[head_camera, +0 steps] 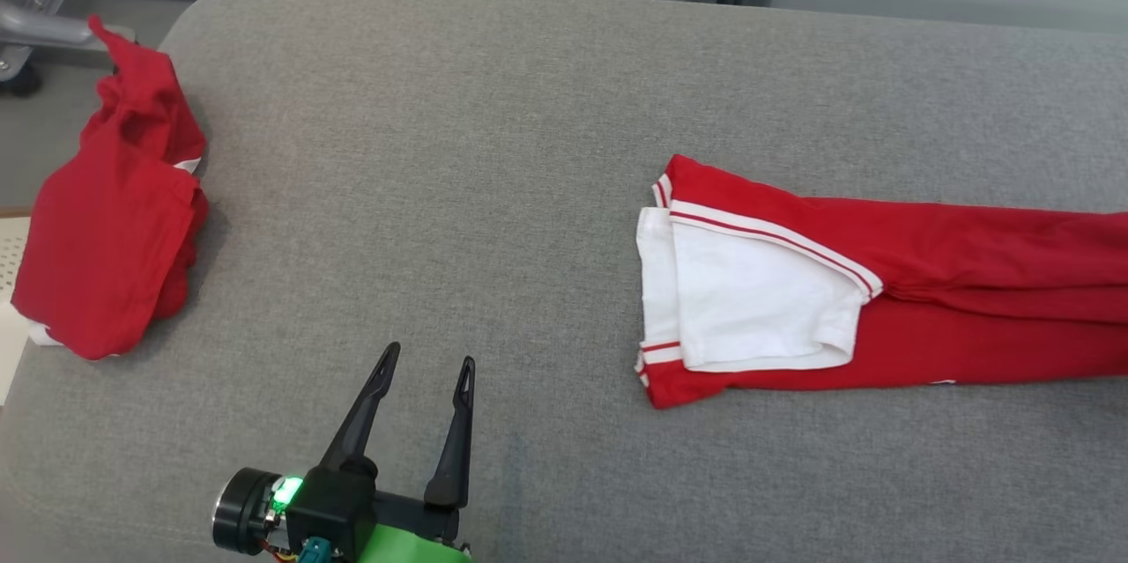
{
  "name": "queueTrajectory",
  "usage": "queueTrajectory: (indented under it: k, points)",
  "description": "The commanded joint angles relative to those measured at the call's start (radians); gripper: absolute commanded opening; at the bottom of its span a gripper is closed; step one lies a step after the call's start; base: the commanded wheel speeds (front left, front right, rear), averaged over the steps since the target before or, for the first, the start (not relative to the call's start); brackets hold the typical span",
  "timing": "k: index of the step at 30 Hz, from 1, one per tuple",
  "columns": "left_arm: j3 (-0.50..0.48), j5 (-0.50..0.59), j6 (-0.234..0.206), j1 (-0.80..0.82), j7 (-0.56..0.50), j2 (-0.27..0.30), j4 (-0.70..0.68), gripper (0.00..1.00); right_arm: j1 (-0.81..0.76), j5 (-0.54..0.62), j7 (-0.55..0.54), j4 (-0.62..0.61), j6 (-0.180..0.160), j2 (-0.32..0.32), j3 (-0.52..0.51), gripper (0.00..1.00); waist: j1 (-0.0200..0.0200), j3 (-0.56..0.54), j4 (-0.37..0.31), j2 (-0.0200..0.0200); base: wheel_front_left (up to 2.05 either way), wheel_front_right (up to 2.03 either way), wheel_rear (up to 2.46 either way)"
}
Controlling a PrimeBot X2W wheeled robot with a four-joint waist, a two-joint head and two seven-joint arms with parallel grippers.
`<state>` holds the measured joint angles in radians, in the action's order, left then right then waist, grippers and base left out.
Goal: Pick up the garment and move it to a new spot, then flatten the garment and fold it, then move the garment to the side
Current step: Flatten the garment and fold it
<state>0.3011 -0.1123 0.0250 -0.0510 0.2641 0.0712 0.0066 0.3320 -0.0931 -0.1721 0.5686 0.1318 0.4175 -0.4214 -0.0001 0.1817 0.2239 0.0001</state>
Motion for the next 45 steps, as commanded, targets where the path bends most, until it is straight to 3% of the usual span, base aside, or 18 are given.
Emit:
queueTrajectory:
  k: [1,6,16,22,25,30,42,43,44,45]
  points:
    - [-0.006,0.008,0.003,0.001,0.000,-0.003,0.001,1.00,0.009,0.021,-0.012,-0.026,-0.002,0.019,0.013,0.00,0.0001,0.000,-0.020,-0.0001,0.00,0.00,0.00]
    - [-0.015,0.016,0.011,-0.008,0.000,-0.006,0.006,1.00,0.015,0.052,-0.085,-0.150,-0.002,0.030,0.069,0.00,0.0001,-0.013,-0.045,-0.0001,0.00,0.00,0.00]
    - [-0.001,0.016,0.022,-0.003,0.000,-0.013,0.031,1.00,-0.050,0.060,-0.234,-0.490,-0.002,-0.118,0.184,0.00,0.0001,-0.032,-0.027,-0.0001,0.00,0.00,0.00]
    - [0.016,0.013,0.028,0.014,0.000,-0.016,0.043,1.00,-0.080,0.095,-0.258,-0.608,-0.002,-0.238,0.248,0.00,0.0001,-0.036,0.021,-0.0001,0.00,0.00,0.00]
    - [0.018,0.015,0.030,0.018,0.000,-0.017,0.050,1.00,-0.072,0.126,-0.250,-0.605,-0.002,-0.307,0.289,0.00,0.0001,-0.036,0.040,-0.0001,0.00,0.00,0.00]
    - [0.030,0.016,0.036,0.027,0.000,-0.019,0.062,1.00,-0.051,0.149,-0.215,-0.524,-0.002,-0.360,0.341,0.00,0.0001,-0.041,0.074,-0.0001,0.00,0.00,0.00]
    - [0.045,0.010,0.031,0.019,0.000,-0.020,0.083,1.00,-0.013,0.052,-0.140,-0.339,-0.002,-0.366,0.461,0.00,0.0001,-0.062,0.108,-0.0001,0.00,0.00,0.00]
    - [0.046,0.009,0.031,0.018,0.000,-0.020,0.084,1.00,-0.012,0.041,-0.137,-0.329,-0.002,-0.366,0.466,0.05,0.0001,-0.065,0.108,-0.0001,0.00,0.00,0.00]
    - [0.047,0.007,0.030,0.016,0.000,-0.020,0.086,1.00,-0.010,0.029,-0.129,-0.321,-0.002,-0.366,0.470,1.00,0.0001,-0.069,0.108,-0.0001,0.00,0.00,0.00]
    - [0.047,0.007,0.029,0.014,0.000,-0.020,0.087,1.00,-0.004,0.014,-0.116,-0.320,-0.002,-0.365,0.473,1.00,0.0001,-0.071,0.107,-0.0001,0.00,0.00,0.00]
